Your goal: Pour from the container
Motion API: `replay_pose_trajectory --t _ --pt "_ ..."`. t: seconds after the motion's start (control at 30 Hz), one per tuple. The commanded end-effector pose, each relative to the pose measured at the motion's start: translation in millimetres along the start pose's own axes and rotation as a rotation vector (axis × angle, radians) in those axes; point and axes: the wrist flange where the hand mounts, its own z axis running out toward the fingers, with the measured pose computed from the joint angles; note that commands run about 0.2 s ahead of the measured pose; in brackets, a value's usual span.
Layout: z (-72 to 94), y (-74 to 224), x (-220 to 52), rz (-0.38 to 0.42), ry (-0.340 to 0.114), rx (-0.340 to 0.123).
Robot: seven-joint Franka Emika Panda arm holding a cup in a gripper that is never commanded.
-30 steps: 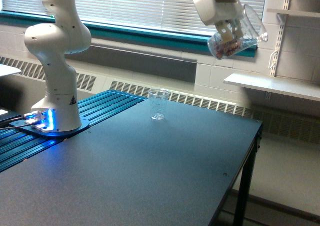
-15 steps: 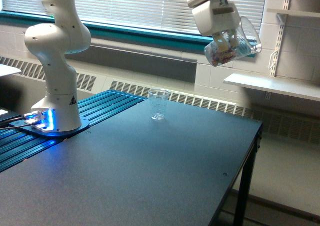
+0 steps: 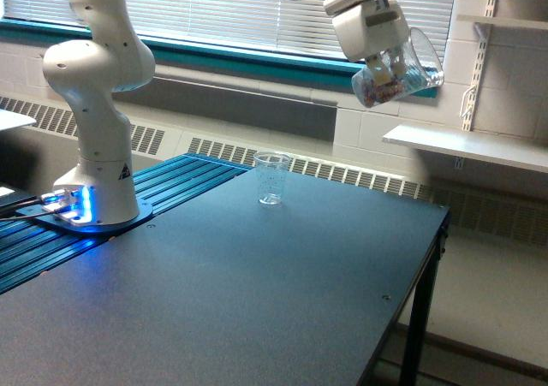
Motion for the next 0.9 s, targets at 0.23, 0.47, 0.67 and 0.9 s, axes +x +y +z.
replay_pose_trajectory --t 0.23,0.47,0.67,0.9 --pt "-7.8 -27 -86 0.009 -0.057 0.008" --pt "-3.1 -29 -163 -0.065 -0.113 -0.034" --pt "-13.6 -30 -220 -0.097 -0.151 -0.034" --pt "-22.5 -25 -286 -0.129 -0.220 -0.034"
